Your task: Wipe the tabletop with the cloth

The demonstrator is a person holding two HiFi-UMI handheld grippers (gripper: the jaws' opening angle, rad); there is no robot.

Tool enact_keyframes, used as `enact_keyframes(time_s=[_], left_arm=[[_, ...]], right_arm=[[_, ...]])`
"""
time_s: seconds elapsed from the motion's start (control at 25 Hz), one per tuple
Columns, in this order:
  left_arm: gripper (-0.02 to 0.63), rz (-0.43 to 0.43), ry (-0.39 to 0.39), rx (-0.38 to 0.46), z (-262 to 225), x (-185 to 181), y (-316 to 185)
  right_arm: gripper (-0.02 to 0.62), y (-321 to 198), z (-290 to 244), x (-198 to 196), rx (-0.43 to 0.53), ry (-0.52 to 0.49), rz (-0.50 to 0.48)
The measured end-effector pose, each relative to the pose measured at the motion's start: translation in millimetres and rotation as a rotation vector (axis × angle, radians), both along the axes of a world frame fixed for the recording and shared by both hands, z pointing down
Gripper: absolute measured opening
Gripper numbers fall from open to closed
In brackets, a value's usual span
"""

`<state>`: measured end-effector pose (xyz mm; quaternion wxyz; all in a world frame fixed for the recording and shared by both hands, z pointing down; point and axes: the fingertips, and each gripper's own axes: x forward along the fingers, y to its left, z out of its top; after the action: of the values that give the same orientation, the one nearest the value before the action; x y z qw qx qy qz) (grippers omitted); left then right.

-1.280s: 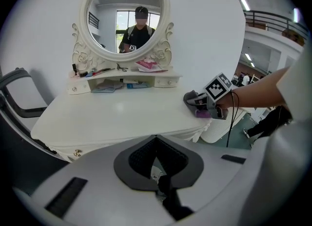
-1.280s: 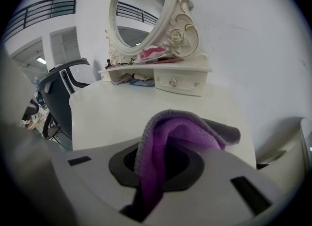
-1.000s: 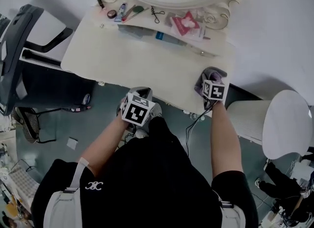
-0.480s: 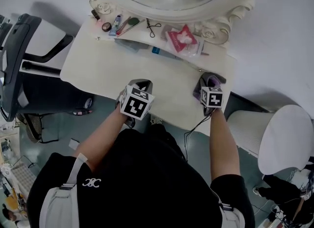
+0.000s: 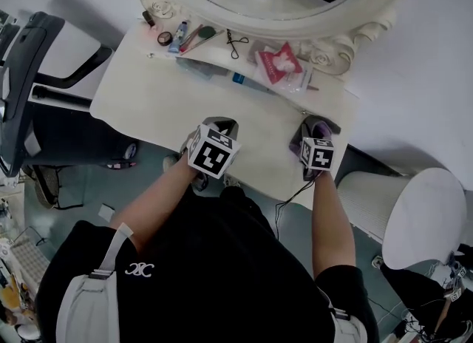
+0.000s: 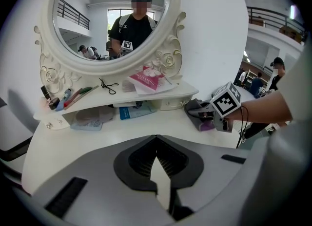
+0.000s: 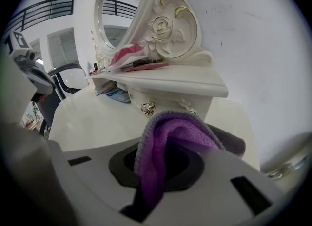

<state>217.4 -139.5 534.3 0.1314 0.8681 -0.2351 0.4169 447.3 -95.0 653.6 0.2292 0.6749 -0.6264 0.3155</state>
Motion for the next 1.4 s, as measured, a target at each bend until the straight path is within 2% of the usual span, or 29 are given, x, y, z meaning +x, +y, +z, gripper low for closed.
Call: enact_keyframes(time_s=[0.16,0.48,0.76,1.0,1.24,1.4], left_arm=[[0.005,0.014,-0.005,-0.005,0.0,-12.7,-8.2],[0.004,-0.003,0.02,-0.016,-6.7,-52.8,-43.6],[0.005,-0.034,0.045,-0.019,-13.6,-124.1,-83.1],[0.004,-0.045,0.067,-0.041,-7.6,-182.2,-103.8],[0.004,-0.049,0.097,-0.036,-11.6,-231.8,-137.1],[0.005,-0.069,0.129,-0.047,-14.5,-256.2,-151.1]], right_arm=[[0.041,-7.4,-2.4,-17.9,-0.008,-0.037,0.015],[0.041,-41.6,-4.4,-86.7,-0.023,-0.096,0.003],[0.041,-80.9,-14.6,-140.0,-0.03,-0.132,0.055],[0.041,-112.9,-16.0,-200.9,-0.034,-0.12,0.038],[0.041,-144.0,-17.7,-254.5,-0.039,-0.13,0.069],[0.041,-166.0,-18.5,-293.1,-0.039,-0.131,0.054]])
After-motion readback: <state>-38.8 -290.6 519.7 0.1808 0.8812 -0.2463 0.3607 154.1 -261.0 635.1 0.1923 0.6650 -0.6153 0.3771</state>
